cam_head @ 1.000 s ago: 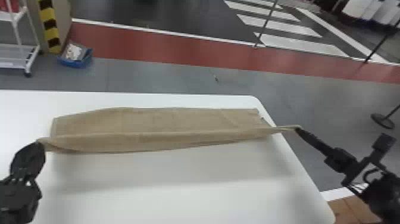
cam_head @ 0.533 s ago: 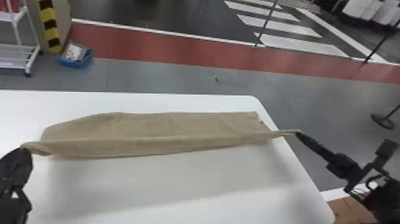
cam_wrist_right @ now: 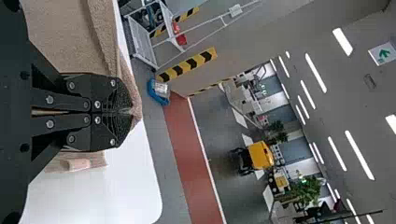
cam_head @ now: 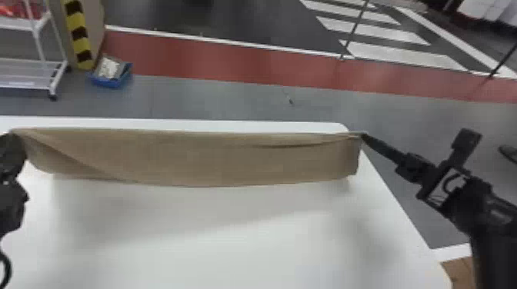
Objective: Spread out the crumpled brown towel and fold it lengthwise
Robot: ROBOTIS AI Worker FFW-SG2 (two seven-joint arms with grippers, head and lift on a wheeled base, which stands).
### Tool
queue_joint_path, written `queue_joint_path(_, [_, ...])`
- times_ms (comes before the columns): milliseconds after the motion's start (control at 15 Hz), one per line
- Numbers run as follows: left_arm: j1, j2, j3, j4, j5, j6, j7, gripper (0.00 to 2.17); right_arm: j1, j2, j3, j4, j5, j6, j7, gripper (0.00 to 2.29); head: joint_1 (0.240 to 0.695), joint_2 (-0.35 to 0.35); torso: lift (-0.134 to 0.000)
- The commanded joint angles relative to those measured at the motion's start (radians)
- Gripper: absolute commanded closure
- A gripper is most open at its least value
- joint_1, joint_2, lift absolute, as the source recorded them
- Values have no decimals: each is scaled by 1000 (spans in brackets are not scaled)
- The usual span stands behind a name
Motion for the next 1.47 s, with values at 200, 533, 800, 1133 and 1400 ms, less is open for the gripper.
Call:
queue_joint_path(200, [-256,21,65,169,88,58,-88,1423,-276,6,211,94,33,14,-151,1298,644,-141,-124])
queue_joint_path(533, [-458,43,83,228,167,125,-154,1423,-518,25,254,283,49,17,-161,1298,500,-73,-124])
queue_joint_path(800, [-506,43,89,208,177,236,-190,1423,-524,8,251,285,43,47,-146,1298,425,-61,-124])
queue_joint_path(1133, [-150,49,112,102,156,73,-184,1423,-196,-46,145,81,-60,130,-36,1298,517,-79,-124])
queue_joint_path(1400, [39,41,146,4,113,95,-168,1423,13,-46,-3,-41,-76,195,53,1298,664,-115,-124])
